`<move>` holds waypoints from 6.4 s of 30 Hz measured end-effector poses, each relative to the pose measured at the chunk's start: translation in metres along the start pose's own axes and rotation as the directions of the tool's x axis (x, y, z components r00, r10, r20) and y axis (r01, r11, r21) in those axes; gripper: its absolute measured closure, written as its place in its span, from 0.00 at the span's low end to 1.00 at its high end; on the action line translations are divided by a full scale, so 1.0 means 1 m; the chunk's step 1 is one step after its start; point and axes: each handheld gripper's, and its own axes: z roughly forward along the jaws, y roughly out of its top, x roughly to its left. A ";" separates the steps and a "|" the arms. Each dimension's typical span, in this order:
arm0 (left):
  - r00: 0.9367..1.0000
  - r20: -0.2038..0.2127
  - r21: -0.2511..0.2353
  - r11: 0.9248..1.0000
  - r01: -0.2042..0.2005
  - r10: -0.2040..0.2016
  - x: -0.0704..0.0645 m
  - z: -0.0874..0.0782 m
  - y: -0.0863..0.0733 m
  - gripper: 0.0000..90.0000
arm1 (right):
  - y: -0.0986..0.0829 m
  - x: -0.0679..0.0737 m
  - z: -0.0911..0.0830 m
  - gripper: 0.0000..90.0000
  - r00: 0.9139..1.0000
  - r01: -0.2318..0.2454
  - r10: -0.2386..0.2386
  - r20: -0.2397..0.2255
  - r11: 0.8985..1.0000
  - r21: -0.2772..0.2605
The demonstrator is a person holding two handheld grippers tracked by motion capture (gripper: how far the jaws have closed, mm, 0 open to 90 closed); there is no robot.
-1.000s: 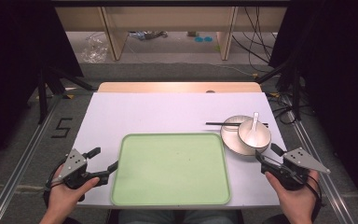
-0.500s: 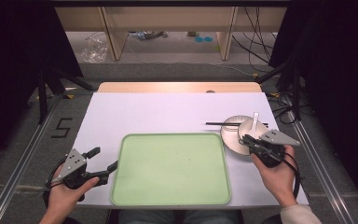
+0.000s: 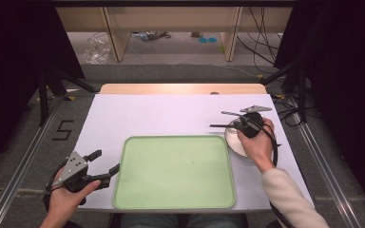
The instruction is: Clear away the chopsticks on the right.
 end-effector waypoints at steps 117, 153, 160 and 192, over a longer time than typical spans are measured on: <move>1.000 0.007 0.005 1.000 -0.003 0.003 0.000 0.000 0.000 0.19 | 0.090 0.031 0.054 0.98 0.506 0.859 -0.861 -0.059 0.497 0.124; 1.000 0.005 0.006 1.000 -0.001 0.001 0.000 0.000 0.000 0.19 | 0.106 0.023 -0.005 0.98 0.853 0.484 -0.520 -0.042 0.818 -0.312; 1.000 0.005 0.006 1.000 -0.003 0.003 0.000 0.000 0.000 0.19 | 0.107 0.020 -0.018 0.98 0.911 0.370 -0.411 -0.036 0.854 -0.365; 1.000 0.004 0.006 1.000 -0.003 0.003 0.000 0.000 0.000 0.19 | 0.085 0.018 -0.039 0.98 0.984 -0.112 0.101 -0.148 0.991 -0.067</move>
